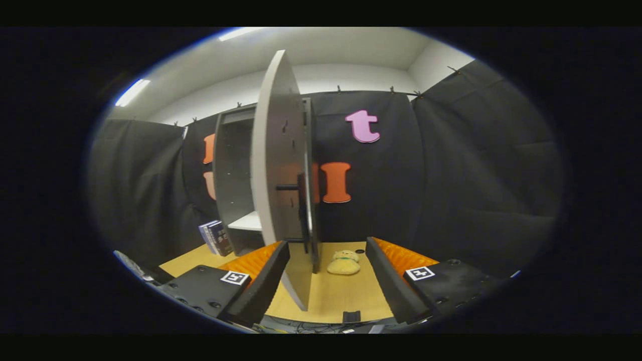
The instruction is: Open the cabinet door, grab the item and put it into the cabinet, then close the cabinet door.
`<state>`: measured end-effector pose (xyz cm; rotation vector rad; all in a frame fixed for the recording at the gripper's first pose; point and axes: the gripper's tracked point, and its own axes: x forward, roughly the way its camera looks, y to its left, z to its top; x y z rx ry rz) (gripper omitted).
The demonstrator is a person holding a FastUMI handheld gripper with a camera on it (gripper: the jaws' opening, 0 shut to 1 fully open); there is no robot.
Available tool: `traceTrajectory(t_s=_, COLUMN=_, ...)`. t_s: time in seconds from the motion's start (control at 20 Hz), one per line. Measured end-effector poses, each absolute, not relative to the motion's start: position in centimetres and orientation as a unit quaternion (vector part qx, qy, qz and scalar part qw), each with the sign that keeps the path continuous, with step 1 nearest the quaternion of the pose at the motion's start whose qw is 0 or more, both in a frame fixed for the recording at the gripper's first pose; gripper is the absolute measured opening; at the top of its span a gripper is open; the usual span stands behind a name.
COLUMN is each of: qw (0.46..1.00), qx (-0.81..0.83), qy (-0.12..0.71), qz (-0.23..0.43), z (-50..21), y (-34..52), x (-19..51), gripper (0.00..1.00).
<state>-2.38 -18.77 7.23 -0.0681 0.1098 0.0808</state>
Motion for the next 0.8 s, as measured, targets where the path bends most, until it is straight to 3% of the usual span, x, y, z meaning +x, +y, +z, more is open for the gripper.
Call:
traceTrajectory(t_s=0.15, qw=0.999, qx=-0.016, qy=0.046, qz=0.007, z=6.9, y=-20.5, x=0.4, gripper=0.98)
traceTrajectory(t_s=0.45, qw=0.999, qx=0.013, qy=0.041, qz=0.009, z=6.3, y=-19.4, x=2.3, gripper=0.98)
traceTrajectory(t_s=0.8, qw=0.998, qx=-0.060, qy=0.020, qz=-0.029, z=6.9, y=-18.5, x=1.9, gripper=0.97)
